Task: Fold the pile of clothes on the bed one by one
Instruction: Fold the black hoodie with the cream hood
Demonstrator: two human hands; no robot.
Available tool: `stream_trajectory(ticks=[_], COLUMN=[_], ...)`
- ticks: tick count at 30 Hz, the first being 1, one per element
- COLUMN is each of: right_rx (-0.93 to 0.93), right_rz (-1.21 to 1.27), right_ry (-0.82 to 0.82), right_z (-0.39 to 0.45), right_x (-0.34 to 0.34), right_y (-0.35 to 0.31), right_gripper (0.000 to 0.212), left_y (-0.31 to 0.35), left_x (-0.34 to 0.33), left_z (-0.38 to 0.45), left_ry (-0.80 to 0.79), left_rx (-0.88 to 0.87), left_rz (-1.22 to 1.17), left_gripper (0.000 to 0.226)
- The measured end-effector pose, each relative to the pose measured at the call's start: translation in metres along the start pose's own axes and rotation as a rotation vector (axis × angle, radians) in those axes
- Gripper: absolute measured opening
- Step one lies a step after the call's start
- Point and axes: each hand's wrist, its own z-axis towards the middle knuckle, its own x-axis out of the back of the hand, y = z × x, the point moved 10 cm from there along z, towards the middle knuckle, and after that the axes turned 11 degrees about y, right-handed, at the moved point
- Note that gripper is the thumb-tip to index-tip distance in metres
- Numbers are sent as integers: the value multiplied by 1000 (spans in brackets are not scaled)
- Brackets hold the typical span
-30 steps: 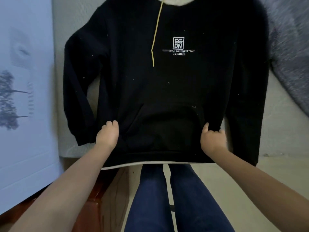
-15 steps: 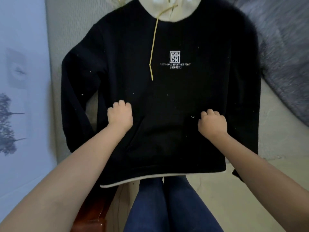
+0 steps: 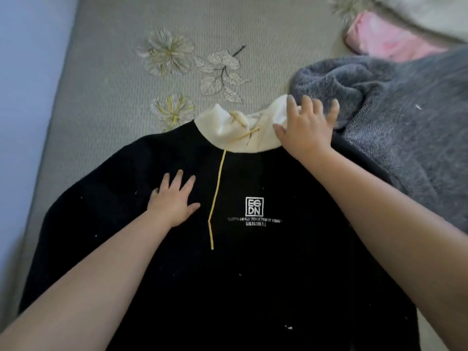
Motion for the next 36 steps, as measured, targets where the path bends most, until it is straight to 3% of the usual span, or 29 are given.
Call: stream_trajectory(ticks=[3,5,7,9,13,14,16,18,19,20,21,23,25,28,31,32,34,36], right_rx=[-117,-116,-57,32,160,138,121,139,97,67,43,-36,-175,-341,-267,-233,-224,-229], right_rz=[-59,56,231,364,415,384,312,251,228,200,182,198,213,191,202,228,317,419], right_ry=[-288,-369,-229,-31,75,44,-4,-13,-69,-146,-211,-295,-355,-411,-370,-309,-92,249], right_z=[27,26,14,-18,-115,-135,-163,-164,-159,-152,-143,-124,-113,-109,-94,-82,-53,-22], right_x=[-40,-54,-41,-14,12,6,-3,2,0,-5,-9,-21,-38,-54,-46,-33,6,62], right_y=[13,3,-12,-22,-14,-4,7,10,12,11,8,4,8,17,8,5,9,21], right_gripper=[61,37,24,26,24,32,40,15,18,39,52,63,59,59,34,28,26,27], left_y=[0,-2,-3,-3,-5,-4,-4,6,14,22,30,43,44,32,26,22,5,3], left_x=[-14,-14,-13,-12,10,28,83,131,146,154,149,113,72,40,62,84,147,215], left_z=[2,7,11,14,14,16,11,1,4,18,39,75,80,55,46,45,34,13], left_ry=[-17,-9,-28,-59,-48,70,494,817,870,823,680,273,-1,-76,88,206,584,950], left_rx=[-3,-10,-14,-34,-4,47,129,111,99,107,142,256,363,499,433,406,320,150], left_rz=[43,49,58,65,-37,-168,-487,-589,-608,-638,-642,-528,-491,-674,-907,-994,-973,-872], left_gripper=[70,71,73,75,62,52,33,33,39,45,52,63,62,44,14,17,17,7])
